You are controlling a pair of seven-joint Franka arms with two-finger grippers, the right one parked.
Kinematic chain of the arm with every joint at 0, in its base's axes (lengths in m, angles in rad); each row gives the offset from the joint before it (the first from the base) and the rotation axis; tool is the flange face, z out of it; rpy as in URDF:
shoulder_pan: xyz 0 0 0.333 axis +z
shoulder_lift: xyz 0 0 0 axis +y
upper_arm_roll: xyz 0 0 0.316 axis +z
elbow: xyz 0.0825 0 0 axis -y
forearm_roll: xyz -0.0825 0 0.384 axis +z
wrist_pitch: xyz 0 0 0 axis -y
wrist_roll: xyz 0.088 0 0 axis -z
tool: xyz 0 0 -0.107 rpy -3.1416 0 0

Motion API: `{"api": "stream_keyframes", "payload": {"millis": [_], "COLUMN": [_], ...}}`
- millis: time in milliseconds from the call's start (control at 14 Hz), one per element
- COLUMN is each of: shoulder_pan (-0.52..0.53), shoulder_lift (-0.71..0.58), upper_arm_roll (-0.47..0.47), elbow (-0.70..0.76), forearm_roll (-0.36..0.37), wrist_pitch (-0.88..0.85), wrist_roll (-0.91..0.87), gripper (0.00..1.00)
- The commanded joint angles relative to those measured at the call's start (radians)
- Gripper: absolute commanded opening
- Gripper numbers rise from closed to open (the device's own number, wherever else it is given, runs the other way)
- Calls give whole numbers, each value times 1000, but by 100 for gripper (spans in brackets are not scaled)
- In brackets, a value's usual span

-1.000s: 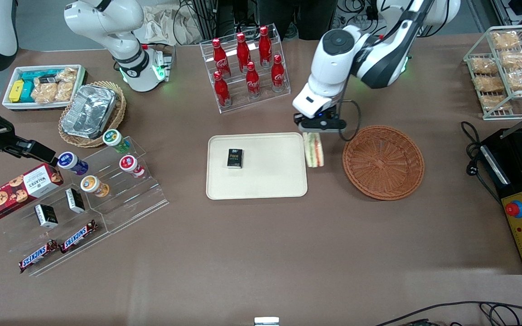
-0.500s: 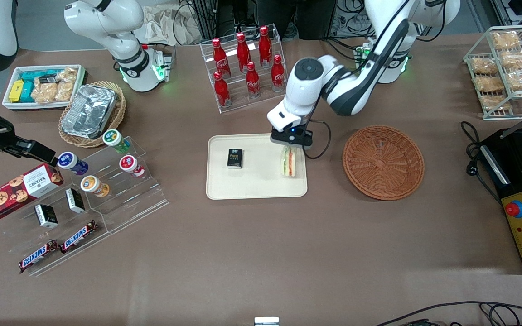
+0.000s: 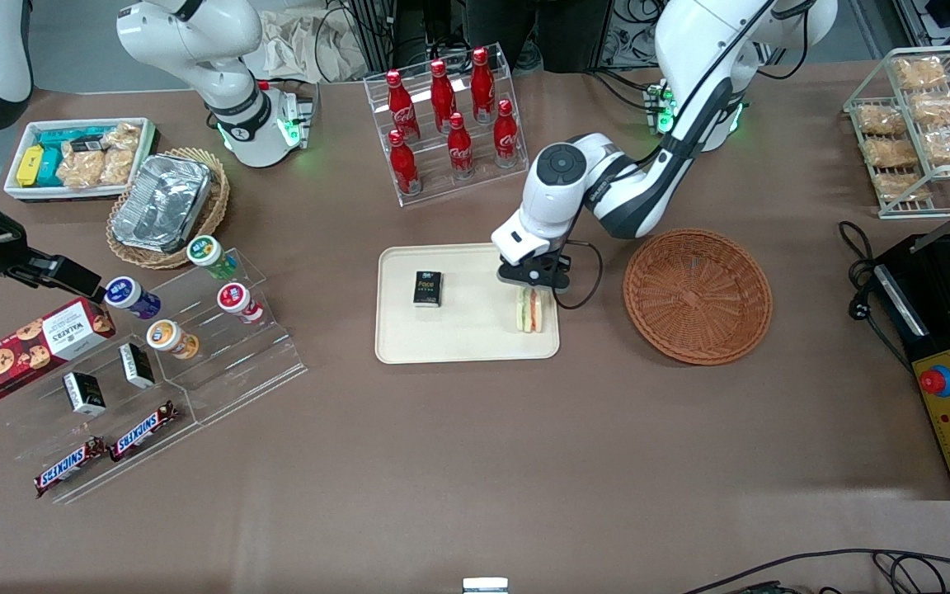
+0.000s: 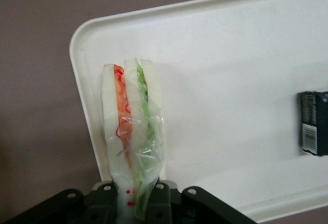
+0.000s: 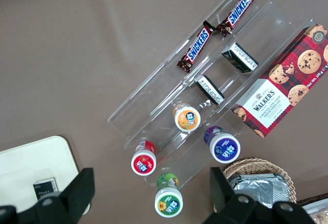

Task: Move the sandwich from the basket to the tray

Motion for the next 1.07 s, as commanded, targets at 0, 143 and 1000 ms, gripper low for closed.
{"api": "stream_keyframes", "payload": {"millis": [0,143,1000], "shoulder_pan": [-6,-6,32], "shoulder_lift": [24,33,-212], "upper_arm_roll": [18,18,45], "elbow": [15,17,200], "forearm_roll": [22,22,3], "wrist_pitch": [2,2,-235], "wrist_roll": [-5,-5,-140], "gripper": [73,100,100]}}
